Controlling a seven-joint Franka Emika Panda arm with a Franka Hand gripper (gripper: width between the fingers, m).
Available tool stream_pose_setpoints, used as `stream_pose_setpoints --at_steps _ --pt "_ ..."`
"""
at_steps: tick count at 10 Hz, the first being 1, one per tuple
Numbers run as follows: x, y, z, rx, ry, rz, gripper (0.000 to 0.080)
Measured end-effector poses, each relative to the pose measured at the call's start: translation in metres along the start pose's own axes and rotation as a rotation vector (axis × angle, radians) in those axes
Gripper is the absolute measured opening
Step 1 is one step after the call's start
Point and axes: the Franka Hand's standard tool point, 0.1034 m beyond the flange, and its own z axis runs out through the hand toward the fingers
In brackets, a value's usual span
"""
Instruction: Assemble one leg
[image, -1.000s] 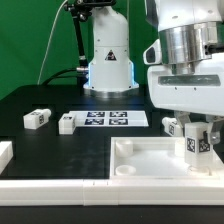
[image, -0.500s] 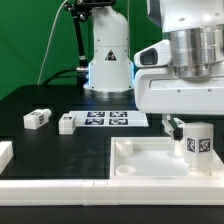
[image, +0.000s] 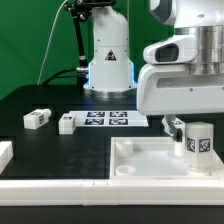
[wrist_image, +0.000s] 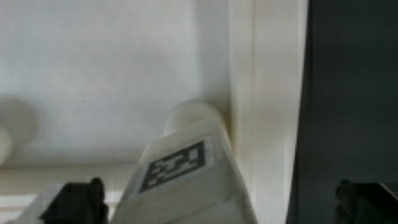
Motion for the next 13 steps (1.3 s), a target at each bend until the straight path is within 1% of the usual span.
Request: stream_pose_setpoints --at_steps 2,3,4,5,6,7,9,11,12,13 --pt "0.002 0.0081 0.0001 0.0 0.02 -0.094 0.0649" --pt "0.0018 0.0078 0.0005 -0.001 0.02 -0.115 0.0649" --pt "0.0018 0.0077 0.0006 -0.001 0.02 -0.114 0.0556" --pt "0.0017 0.0079 0.0007 -0.001 0.019 -0.114 0.042" --pt "0.0017 0.0079 0.0007 -0.001 0.019 -0.114 0.042" --pt "0.0017 0.0078 0.0007 0.0 0.019 -0.102 0.0289" --pt "0.0017 0.0078 0.0008 0.0 0.019 -0.078 0.029" --pt "0.0016 0.0077 0.0012 0.008 0.019 0.104 0.029" --pt "0.0027 0.0096 0.0012 0.025 0.022 0.225 0.029" --pt "0.0025 0.0086 0.0013 0.037 0.018 0.399 0.029"
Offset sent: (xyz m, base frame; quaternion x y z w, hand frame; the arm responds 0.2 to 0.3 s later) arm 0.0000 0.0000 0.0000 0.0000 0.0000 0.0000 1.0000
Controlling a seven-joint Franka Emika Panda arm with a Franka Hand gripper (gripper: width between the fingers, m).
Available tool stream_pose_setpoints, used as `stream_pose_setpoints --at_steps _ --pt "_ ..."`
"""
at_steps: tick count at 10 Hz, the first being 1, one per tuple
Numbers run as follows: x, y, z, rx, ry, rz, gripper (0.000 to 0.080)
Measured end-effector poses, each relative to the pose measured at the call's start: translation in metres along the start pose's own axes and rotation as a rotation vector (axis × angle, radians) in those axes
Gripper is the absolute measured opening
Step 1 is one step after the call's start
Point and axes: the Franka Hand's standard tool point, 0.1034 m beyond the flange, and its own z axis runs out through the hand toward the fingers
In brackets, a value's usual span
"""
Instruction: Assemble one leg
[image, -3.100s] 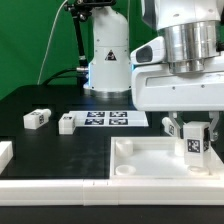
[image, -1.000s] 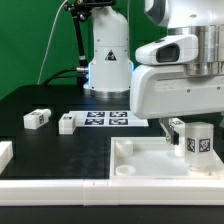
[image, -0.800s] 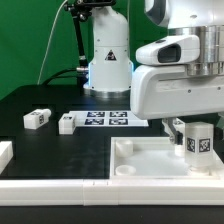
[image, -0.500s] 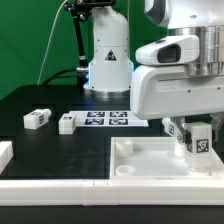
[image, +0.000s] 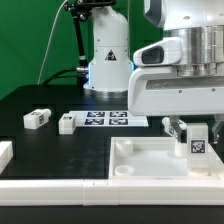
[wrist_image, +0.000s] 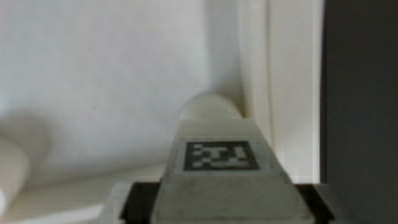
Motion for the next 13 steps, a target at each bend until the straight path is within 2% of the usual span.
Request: stream_pose_setpoints --at_steps 5,9,10,11,12,13 --pt "-0.0013 -0.0031 0.0012 0.02 -0.008 0.723 0.029" --pt "-0.0001 -0.0033 0.0011 0.043 -0.032 1.081 0.029" --pt "-0.0002 -0.0033 0.0011 0.043 -0.031 1.038 0.029" --pt "-0.0006 -0.0035 0.0011 0.041 -0.032 0.996 0.0386" --pt "-0.0023 -0.0052 0.0003 0.03 -0.049 0.954 0.0551" --pt "-0.002 -0.0055 -0.0005 0.023 -0.058 0.836 0.0551"
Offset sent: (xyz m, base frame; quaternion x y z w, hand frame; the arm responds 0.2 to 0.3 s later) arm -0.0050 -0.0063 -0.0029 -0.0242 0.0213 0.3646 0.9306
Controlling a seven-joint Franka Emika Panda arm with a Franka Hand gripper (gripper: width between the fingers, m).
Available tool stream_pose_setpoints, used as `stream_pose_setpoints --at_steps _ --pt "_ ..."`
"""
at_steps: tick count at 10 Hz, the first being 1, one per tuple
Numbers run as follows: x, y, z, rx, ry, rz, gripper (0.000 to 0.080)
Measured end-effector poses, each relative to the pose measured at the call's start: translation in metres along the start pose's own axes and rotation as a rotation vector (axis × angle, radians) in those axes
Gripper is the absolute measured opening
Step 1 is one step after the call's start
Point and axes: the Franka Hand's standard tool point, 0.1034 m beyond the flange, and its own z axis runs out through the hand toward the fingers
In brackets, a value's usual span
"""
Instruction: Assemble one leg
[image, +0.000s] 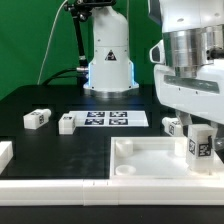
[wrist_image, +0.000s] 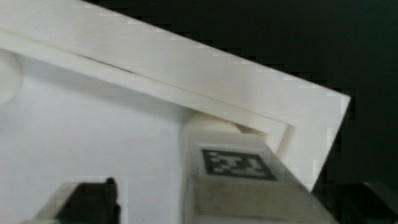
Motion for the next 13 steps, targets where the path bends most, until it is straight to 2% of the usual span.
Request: stream_pose_setpoints --at_steps 1,2,4,7,9,10,12,13 --pt "0.001 -0.0003 0.001 -0.012 -0.008 -0.181 0.0628" --pt "0.0003 -0.0015 0.0019 -0.017 -0.013 -0.243 0.0628" --pt "0.0023 -0.0031 0.0047 -0.051 -0.024 -0.569 0.0647" --pt "0.0001 -0.0048 0.0044 -0.11 -0.002 -0.883 0.0649" --pt "0.0021 -0.0041 0.0042 -0.135 0.007 -1.088 0.0649" --pt "0.0063 -0.0039 0.0035 -0.135 0.006 -1.185 0.0649" --pt "0.006 -0.0039 0.0037 -0.135 0.004 -1.193 0.0649" --pt "0.0062 -0.0038 0.0038 -0.135 0.004 -1.193 0.0522"
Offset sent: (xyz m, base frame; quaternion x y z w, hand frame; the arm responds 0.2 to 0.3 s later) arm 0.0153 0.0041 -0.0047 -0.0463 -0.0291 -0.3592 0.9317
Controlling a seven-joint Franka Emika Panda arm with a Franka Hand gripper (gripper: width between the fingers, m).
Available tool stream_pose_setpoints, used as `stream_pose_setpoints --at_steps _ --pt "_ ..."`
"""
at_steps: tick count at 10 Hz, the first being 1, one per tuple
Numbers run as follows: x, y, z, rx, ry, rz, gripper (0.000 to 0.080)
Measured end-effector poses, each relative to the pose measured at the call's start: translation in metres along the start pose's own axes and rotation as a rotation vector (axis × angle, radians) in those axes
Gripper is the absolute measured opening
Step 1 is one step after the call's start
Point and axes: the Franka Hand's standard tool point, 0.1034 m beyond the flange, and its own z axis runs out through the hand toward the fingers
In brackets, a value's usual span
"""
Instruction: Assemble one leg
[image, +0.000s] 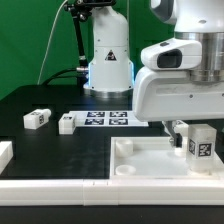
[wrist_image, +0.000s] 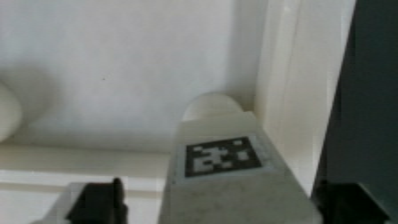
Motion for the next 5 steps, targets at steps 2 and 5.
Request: stream_pose_setpoints --at_steps 2,5 --pt "0.0 -0.0002 0.0001 0.001 0.0 0.013 0.0371" --pt "0.0004 0.0007 0.0007 0.013 0.005 0.133 0.0288"
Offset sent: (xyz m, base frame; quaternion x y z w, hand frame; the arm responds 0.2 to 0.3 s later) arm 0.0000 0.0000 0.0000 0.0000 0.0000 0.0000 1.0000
